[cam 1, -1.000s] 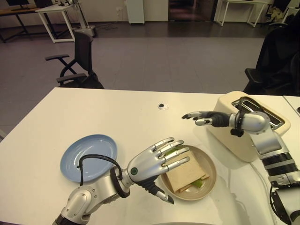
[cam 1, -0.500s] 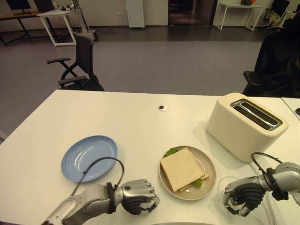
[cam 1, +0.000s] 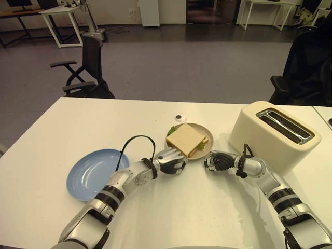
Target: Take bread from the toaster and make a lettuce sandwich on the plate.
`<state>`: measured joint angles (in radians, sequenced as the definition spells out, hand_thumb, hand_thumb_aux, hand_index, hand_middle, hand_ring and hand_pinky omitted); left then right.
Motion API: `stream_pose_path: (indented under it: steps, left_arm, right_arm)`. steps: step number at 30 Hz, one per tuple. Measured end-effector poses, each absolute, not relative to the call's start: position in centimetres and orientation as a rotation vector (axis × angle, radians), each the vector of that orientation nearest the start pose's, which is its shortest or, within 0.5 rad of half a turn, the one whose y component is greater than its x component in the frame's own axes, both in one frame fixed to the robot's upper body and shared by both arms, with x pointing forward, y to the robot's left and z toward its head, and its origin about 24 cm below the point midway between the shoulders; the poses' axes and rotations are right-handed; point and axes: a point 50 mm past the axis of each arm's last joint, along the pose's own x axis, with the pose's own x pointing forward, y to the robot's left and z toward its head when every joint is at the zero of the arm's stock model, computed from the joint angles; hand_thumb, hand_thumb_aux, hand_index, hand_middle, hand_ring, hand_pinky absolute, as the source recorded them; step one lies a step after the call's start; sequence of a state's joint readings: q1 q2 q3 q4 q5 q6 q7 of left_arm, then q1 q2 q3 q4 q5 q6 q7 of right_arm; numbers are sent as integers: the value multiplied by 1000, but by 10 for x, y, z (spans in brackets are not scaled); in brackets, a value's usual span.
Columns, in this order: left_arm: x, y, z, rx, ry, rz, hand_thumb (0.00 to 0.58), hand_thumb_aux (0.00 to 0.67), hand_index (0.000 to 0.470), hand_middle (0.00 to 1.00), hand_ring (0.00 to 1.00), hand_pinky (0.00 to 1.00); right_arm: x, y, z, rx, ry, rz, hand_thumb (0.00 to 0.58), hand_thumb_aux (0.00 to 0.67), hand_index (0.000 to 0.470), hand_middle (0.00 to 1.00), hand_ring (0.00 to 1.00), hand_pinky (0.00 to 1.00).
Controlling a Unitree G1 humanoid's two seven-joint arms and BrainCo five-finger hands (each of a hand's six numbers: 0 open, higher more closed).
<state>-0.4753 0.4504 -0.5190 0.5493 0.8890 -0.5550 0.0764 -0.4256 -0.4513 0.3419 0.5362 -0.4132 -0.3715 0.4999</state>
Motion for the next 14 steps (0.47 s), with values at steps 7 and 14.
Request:
stream_pose_path:
  steps: [7,14]
  left_arm:
    - [240,113,78,1083,-738,-640,387,284,199,259,259,259]
    - [235,135,143,650,-850,-397,49,29,20,0,0,0]
  right_arm:
    - [289,-160,80,-909,-280,722,194,123,87,0,0,0]
    - [277,-160,111,-677,-505,616,0,0,0,0,0,0]
